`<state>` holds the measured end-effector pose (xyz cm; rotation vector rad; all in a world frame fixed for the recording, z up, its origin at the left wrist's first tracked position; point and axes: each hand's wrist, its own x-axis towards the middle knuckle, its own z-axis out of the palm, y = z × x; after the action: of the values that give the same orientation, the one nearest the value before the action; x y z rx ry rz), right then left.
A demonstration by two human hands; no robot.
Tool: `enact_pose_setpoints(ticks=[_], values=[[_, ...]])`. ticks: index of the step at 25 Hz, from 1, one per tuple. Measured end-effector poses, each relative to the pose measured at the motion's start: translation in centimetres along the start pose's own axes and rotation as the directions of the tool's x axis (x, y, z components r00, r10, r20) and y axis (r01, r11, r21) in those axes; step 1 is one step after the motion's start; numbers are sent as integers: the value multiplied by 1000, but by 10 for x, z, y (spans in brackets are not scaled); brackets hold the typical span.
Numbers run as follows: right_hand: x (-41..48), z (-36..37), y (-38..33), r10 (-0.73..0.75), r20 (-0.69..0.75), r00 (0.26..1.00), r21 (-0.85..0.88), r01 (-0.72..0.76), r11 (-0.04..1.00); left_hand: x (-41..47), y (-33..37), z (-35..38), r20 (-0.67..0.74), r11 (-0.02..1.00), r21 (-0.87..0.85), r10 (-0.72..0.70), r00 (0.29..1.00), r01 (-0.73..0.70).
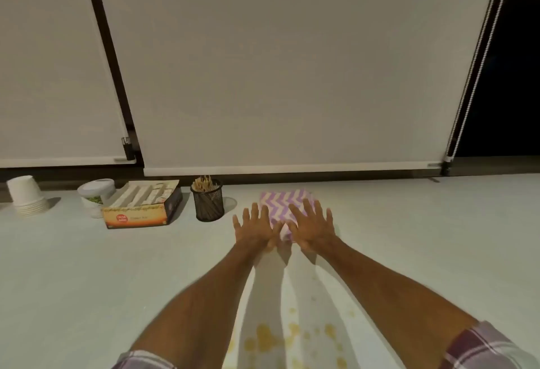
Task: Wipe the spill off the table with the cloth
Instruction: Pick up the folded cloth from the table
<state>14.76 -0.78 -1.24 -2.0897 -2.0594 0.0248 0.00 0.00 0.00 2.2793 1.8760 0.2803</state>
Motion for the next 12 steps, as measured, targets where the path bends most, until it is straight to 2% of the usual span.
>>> enact_pose_setpoints(ticks=[3, 8, 12], values=[[27, 13, 16, 41, -9, 999, 28, -41, 999, 23, -2, 16, 31, 999, -6, -51, 998, 51], [58, 28, 35, 165, 117, 979, 78, -175, 981, 59, -2, 30, 45, 984, -127, -117, 992, 122], [65, 26, 38, 152, 131, 980, 45, -159, 986, 72, 13, 35, 31, 953, -251, -168, 985, 170]])
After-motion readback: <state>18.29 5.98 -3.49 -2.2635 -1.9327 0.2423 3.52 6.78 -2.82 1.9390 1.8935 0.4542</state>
